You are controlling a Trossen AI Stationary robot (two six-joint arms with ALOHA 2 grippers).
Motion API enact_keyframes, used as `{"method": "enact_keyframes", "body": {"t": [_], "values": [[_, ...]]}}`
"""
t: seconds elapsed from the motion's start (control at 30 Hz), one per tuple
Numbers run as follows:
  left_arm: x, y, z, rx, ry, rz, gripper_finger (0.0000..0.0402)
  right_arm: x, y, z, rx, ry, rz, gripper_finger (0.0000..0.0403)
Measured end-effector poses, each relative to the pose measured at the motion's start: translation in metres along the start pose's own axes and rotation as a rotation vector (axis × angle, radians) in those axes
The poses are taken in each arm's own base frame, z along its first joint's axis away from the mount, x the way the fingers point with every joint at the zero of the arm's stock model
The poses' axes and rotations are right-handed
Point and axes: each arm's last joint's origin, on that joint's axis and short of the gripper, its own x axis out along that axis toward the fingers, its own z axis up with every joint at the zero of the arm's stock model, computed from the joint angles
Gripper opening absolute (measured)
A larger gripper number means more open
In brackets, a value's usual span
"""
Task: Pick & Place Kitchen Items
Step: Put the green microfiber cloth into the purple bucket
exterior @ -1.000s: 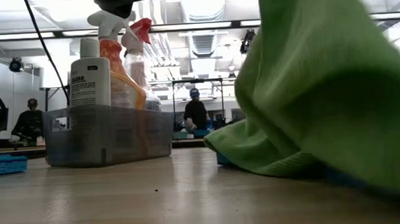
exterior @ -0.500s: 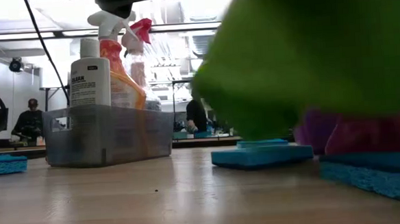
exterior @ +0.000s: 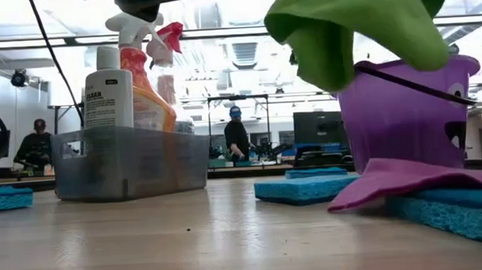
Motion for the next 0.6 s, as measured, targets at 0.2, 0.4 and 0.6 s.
{"method": "enact_keyframes", "body": {"t": [0.2, 0.4, 0.6], "values": [[0.000, 0.000, 0.000, 0.001, 0.002, 0.000, 0.0148, 0.001, -0.015, 0.029, -0.117, 0.158, -0.091, 0.0018], [0.000, 0.000, -0.001, 0.002, 0.006, -0.001, 0.0148, -0.002, -0.024, 0.043, -0.200, 0.411, -0.168, 0.0018], [0.000, 0.000, -0.001, 0.002, 0.007, -0.001, 0.0148, -0.014, -0.030, 0.030, -0.124, 0.713, -0.209, 0.0018]]}}
